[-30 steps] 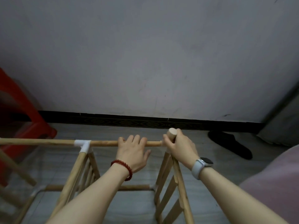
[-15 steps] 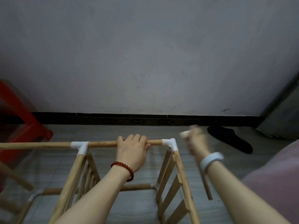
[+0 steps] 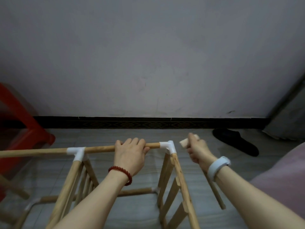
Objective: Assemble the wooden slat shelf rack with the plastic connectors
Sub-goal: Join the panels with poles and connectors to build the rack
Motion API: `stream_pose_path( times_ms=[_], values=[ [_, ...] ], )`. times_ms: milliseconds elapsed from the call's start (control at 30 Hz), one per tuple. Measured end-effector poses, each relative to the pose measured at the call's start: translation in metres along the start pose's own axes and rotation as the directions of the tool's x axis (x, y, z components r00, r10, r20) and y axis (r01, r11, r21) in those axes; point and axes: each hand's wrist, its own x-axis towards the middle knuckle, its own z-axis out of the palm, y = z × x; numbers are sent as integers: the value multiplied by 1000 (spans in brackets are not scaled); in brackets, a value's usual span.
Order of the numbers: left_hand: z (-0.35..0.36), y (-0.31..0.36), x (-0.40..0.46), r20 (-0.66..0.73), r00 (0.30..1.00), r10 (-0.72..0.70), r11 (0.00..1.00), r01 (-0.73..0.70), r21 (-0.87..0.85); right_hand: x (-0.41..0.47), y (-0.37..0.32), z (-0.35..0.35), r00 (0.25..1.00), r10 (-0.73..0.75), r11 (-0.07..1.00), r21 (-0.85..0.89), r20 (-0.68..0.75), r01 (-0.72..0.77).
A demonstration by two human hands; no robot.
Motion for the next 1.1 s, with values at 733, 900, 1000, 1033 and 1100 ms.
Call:
stream_pose_path(
  times_ms=[733, 900, 1000, 1033, 1100],
  values=[
    [1, -3, 1, 17, 1000, 2, 998, -1, -55, -45, -67, 12, 651, -735, 666, -374, -187, 645],
    [-3, -2, 3, 29, 1000, 0, 999, 1, -48, -49, -30, 33, 759, -566, 288, -785, 322, 548],
    [-3, -2, 4, 44, 999, 9, 998, -6, -64, -47, -58, 25, 703, -701, 461, -676, 120, 575],
    [-3, -3, 5, 54, 999, 8, 998, -4, -70, -44, -57, 24, 726, -683, 522, -643, 78, 561],
    [-3, -4, 6, 109, 994, 18, 994, -7, -105, -40, -37, 26, 817, -559, 497, -730, 146, 470]
  ],
)
